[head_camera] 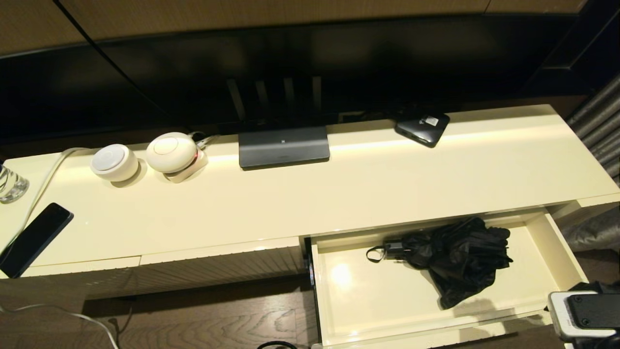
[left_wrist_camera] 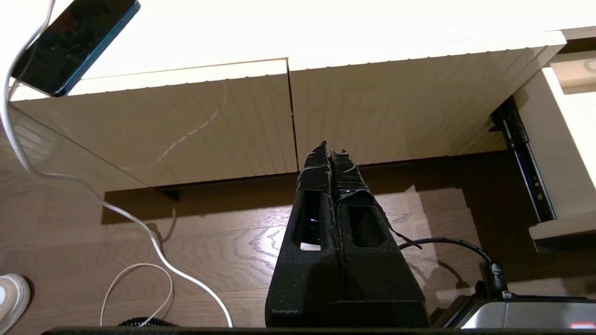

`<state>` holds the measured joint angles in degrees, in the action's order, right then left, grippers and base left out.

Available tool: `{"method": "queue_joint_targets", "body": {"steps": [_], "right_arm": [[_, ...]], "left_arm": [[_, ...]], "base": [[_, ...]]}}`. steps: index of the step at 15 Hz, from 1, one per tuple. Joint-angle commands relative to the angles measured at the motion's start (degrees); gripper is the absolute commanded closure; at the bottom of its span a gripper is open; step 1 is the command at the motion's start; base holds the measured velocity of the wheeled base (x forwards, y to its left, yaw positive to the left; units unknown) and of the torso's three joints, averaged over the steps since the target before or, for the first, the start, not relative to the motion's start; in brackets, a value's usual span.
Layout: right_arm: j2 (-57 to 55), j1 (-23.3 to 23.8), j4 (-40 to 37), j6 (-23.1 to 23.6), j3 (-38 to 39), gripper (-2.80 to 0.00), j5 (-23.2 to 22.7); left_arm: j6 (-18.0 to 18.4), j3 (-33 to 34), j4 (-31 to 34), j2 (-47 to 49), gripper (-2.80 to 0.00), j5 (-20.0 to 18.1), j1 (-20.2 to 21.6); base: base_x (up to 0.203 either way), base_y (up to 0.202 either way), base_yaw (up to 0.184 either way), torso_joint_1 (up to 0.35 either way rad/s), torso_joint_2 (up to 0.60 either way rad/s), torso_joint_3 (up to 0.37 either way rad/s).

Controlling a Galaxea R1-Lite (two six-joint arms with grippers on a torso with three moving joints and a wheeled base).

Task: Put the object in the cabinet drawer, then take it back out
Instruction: Close the drawer

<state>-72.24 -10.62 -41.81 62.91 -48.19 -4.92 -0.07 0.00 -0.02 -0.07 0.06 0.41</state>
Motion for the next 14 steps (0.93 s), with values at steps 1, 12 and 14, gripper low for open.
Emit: {"method": "queue_joint_targets", "body": {"steps": [1,12,14], "right_arm": [[0.2,-1.5,-0.5,-1.1,2.0,-1.21,0.0],[-5.4,-4.6,4.3,-1.6,13.3,0.00,-1.2],[-7.2,-4.4,6.9,-2.0,14.0,0.00,-1.2]], "left_arm": [[0.0,0.2,0.0,0.1,0.00,0.0,0.0],[0.0,0.2,0.0,0.1,0.00,0.0,0.0],[0.0,0.2,-0.1,0.1,0.00,0.0,0.0]], "base": [[0.000,0.000,0.000,0.000,0.00,0.000],[0.000,0.000,0.000,0.000,0.00,0.000],[0.000,0.000,0.000,0.000,0.00,0.000]]}}
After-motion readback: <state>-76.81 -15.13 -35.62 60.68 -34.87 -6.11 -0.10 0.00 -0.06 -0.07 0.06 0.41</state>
